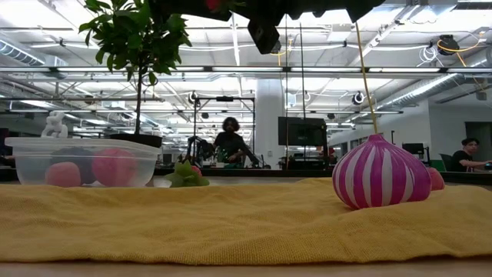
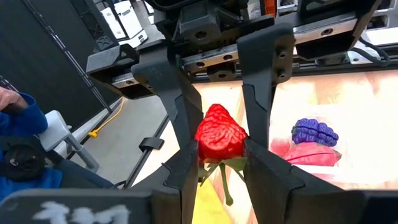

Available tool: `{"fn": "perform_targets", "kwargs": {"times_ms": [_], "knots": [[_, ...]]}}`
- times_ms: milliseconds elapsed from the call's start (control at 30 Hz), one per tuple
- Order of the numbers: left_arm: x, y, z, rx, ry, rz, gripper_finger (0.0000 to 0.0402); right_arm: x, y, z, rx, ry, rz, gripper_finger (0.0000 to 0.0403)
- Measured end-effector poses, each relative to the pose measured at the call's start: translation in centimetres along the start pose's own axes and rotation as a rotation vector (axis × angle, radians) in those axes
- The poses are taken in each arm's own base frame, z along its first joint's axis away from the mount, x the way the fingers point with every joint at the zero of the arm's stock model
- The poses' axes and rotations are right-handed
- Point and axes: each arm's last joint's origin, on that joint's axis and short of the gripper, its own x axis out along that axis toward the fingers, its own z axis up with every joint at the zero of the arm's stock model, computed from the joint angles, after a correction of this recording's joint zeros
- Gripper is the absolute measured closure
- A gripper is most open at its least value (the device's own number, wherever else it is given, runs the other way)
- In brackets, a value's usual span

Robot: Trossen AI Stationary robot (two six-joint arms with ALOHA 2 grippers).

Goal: Pick and placing Produce into tupperware
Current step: Put the top red strawberry into the transparent bin

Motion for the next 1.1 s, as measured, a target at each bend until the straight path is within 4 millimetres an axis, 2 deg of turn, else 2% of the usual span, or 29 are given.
{"fn": "perform_targets", "kwargs": {"times_ms": [300, 567, 1100], "knots": [[0.01, -0.03, 0.05, -0.004, -0.006, -0.002, 0.0243, -0.03, 0.04, 0.04, -0.001, -0.002, 0.006, 0.0293], [-0.01, -0.04, 0.06, -0.005, -0.007, -0.002, 0.0260, -0.03, 0.04, 0.04, -0.001, -0.002, 0.006, 0.0293], [-0.11, -0.17, 0.00, -0.001, -0.007, 0.001, 0.0253, -0.01, 0.01, 0.05, -0.001, -0.006, -0.016, 0.0293]]}}
